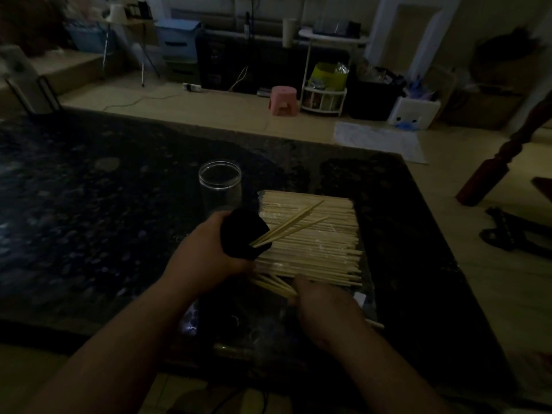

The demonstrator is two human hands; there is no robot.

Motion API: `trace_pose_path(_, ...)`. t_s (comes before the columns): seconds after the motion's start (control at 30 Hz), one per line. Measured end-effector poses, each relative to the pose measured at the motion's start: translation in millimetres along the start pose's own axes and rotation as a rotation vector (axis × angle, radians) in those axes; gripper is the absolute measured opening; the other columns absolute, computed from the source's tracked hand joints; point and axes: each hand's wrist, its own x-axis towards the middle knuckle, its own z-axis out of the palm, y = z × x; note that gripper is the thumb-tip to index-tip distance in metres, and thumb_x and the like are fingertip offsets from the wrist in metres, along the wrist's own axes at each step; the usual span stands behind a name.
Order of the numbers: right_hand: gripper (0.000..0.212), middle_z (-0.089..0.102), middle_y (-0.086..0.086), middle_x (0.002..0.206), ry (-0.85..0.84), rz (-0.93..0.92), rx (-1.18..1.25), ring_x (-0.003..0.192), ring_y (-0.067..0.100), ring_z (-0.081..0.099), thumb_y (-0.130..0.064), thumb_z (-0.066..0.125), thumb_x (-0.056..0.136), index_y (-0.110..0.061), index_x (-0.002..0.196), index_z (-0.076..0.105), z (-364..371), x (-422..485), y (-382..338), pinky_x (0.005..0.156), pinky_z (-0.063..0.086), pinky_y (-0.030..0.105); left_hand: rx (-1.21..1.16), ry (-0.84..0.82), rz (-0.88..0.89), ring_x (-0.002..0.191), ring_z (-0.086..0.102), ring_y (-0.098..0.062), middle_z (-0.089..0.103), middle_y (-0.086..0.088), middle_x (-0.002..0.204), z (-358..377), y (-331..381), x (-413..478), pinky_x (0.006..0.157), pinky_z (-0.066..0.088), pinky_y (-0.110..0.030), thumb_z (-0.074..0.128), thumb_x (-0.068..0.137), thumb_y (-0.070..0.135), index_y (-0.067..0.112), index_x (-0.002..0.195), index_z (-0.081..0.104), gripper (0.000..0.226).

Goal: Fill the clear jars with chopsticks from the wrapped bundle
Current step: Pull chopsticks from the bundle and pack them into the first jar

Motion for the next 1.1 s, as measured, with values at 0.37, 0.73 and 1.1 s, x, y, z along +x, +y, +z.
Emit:
trace_pose_path(0.37, 0.024, 0.063, 0.001, 0.097, 0.232, -0.053, 0.023, 0.090, 0.025, 0.060, -0.050, 0.039, 0.093, -0.028, 0.091, 0.048, -63.3, -20.1, -10.6, 0.067, 0.037, 0.032, 0.015, 0.031, -0.021, 0.094, 0.049, -0.007, 0.058, 0.009, 0.108, -7.4, 0.2, 1.1, 0.080, 0.037, -0.025, 0.091, 0.056, 0.030, 0.026, 0.134, 0.047, 0.089)
trace_pose_path(0.73, 0.040, 0.046, 0.001, 0.076, 0.807, -0.174, 0.108, 0.062, 0.019, 0.043, -0.045, 0.042, 0.095, -0.016, 0.068, 0.051, -54.7, -7.7, -1.4, 0.054, 0.035, 0.031, 0.114, -0.018, 0.053, 0.106, 0.061, -0.014, 0.063, 0.008, 0.120, 11.5, -0.4, -4.2, 0.086, 0.048, -0.028, 0.087, 0.053, 0.043, 0.034, 0.131, 0.048, 0.088)
trace_pose_path(1.1, 0.024, 0.060, -0.004, 0.076, 0.861, -0.012, 0.875, 0.073, 0.004, 0.060, -0.022, 0.058, 0.094, -0.024, 0.071, 0.061, -57.7, -1.4, -11.1, 0.069, 0.040, 0.006, 0.194, 0.041, -0.046, 0.105, 0.058, -0.017, 0.059, 0.006, 0.118, 9.7, -7.7, 1.9, 0.089, 0.051, -0.042, 0.083, 0.049, 0.059, 0.032, 0.128, 0.046, 0.091)
